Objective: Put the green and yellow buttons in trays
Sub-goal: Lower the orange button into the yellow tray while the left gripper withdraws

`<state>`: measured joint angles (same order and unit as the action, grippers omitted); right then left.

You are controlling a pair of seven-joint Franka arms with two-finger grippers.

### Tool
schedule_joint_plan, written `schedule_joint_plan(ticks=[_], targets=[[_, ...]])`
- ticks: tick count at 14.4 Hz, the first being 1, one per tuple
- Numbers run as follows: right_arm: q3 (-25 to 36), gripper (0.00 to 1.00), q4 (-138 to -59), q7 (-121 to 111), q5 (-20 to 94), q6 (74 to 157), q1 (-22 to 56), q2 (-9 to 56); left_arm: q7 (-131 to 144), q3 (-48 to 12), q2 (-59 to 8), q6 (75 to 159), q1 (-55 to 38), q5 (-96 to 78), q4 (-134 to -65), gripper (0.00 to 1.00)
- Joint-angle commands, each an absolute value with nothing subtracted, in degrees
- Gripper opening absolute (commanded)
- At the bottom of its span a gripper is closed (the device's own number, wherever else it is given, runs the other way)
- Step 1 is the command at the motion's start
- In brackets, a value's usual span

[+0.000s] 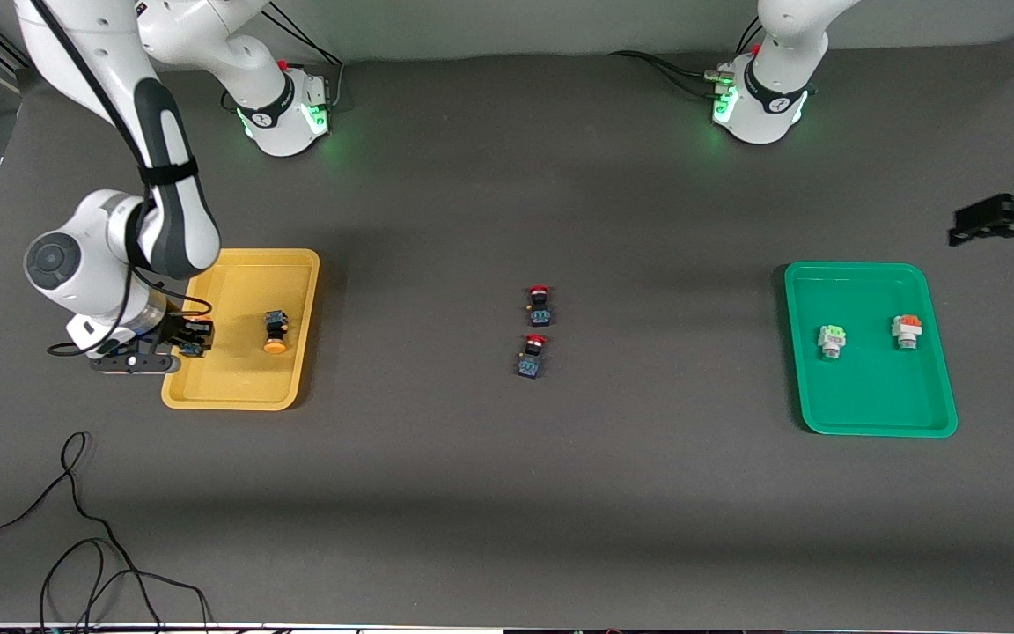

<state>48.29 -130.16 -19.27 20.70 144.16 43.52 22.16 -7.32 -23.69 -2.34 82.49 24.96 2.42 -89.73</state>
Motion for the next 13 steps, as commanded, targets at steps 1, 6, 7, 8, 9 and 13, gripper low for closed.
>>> schedule_joint_plan(ticks=[1,6,7,8,9,13], targets=[[48.16,0.00,-130.08,-30.11,32.82,146.34,43.94,26.80,-3.18,-8.14,0.00,83.41,6.83,1.14,-92.02,1.00],[47.64,0.00,-129.81,-37.26,41.22,147.30,44.38,30.76,-0.97,4.48,-0.09,84.29,-8.70,0.97,-92.02,1.00],[47.20,0.00,-129.81,-37.27,41.22,147.65,44.38,30.76,-1.05,4.40,-0.09,84.29,-8.70,0.97,-91.85,1.00],[46.85,0.00,-129.73,-37.35,41.22,147.66,44.38,30.76,-1.05,4.39,-0.17,84.46,-8.79,0.88,-91.76,1.00],[46.85,0.28,-129.73,-37.27,41.22,147.57,44.38,30.76,-1.14,4.31,-0.26,84.55,-8.79,0.79,-91.76,1.00],[47.02,1.00,-129.81,-36.66,41.22,145.65,44.47,29.10,-1.67,4.39,-0.79,85.08,-8.61,-0.79,-91.67,1.00]])
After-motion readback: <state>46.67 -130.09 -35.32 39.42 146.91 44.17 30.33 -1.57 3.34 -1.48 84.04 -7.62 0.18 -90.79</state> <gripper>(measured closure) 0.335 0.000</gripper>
